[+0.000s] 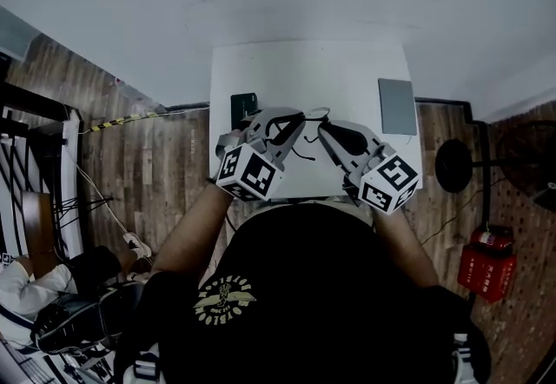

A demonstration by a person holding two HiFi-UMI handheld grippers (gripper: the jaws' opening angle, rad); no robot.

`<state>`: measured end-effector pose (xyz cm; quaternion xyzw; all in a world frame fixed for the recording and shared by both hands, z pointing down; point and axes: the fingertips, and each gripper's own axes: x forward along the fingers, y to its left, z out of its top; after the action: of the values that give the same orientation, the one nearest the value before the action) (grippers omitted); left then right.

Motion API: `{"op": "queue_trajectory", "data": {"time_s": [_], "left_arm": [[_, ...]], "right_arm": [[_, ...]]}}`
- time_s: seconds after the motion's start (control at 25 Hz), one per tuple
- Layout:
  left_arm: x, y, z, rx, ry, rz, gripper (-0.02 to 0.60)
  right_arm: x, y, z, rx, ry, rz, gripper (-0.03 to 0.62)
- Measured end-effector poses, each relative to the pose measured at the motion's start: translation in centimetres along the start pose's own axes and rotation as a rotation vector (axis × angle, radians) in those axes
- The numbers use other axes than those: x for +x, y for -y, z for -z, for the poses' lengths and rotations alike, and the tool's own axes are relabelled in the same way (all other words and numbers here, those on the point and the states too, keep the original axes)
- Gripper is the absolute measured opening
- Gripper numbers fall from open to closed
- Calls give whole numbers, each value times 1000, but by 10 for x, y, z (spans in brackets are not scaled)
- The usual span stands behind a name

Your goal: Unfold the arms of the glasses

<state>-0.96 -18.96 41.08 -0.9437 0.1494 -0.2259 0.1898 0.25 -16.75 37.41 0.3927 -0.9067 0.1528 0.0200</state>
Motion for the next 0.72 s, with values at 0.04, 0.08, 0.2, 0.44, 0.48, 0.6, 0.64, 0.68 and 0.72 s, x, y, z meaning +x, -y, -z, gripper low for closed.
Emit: {"op": "queue_trajectory", "data": {"time_s": [0.04,0.08,0.2,0.44,0.48,0.6,0.64,0.68,0.72], "left_arm": [[2,3,-2,10,-11,6,23],[3,5,-4,21,-23,13,23],[10,11,-12,59,-68,35,23],[16,21,-18,131,-125,58,23],[17,23,-20,135,-130,64,23],[21,30,-26,159,-149,76,23],[23,33,-28,168,-155,79,23],[25,35,-30,178,-163,81,23],[26,38,-31,190,-173,82,23]], "right_arm": [[-4,1,1,2,-7,-3,11],[-8,2,2,4,-12,-7,11],[-19,9,6,17,-28,-15,11],[-36,15,16,39,-91,-38,11],[-39,15,17,38,-102,-43,11],[-50,17,20,37,-130,-65,11],[-55,18,21,37,-138,-72,11],[-58,18,23,37,-146,-78,11],[-62,19,24,39,-155,-83,11]]}}
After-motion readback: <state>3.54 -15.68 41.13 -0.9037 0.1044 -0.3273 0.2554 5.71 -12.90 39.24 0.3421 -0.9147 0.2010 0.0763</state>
